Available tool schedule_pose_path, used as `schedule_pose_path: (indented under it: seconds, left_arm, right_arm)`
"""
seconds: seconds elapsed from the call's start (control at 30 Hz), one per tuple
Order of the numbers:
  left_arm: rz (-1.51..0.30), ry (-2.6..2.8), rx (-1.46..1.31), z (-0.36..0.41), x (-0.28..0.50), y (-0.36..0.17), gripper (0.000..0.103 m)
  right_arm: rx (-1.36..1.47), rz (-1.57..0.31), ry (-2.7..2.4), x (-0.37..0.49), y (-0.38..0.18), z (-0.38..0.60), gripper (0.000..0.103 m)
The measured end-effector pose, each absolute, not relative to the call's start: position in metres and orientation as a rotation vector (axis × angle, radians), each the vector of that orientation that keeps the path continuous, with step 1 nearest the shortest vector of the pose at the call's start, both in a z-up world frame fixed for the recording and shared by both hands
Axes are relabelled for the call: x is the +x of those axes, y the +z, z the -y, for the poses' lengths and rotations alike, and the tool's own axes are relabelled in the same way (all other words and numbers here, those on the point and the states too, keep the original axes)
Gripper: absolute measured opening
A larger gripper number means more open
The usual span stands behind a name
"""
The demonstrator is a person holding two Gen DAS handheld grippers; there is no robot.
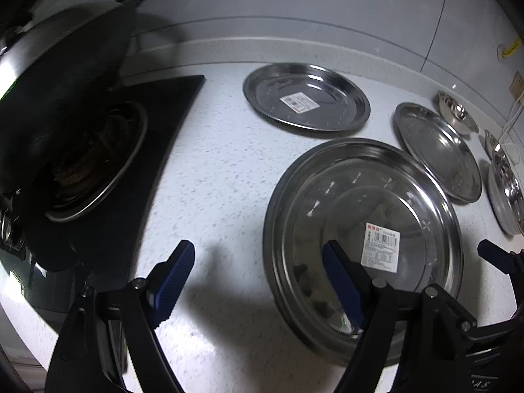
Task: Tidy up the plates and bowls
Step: 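Move both grippers toward the rim of the large labeled steel plate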
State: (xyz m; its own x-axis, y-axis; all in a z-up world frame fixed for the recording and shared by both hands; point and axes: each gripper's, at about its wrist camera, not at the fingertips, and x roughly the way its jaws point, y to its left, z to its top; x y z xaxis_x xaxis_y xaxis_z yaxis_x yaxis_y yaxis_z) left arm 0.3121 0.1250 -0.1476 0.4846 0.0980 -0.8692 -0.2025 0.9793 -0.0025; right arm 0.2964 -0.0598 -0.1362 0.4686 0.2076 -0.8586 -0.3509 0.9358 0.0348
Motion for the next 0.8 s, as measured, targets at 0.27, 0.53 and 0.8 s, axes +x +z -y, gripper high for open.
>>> schedule_pose_path:
  seconds: [0.27,0.53,0.8]
  left_arm:
    - [-1.147,0.164,-0.125,-0.123,0.334,-0.170,0.080]
    - [-1.184,0.162,-0.122,-0.123,0.341,-0.170,0.081]
    - [-1.205,0.152,-0.117,-0.124,0.346,-0.169,0.081]
  right_arm:
    - [-0.100,-1.082,0.375,0.312,-0.148,0.059,0.102]
    - [-0.068,-1.110,0.420,0.317,-0.152,0.063,0.100]
    - [0.010,-1.167,0.465,0.325,-0.160,0.078,0.100]
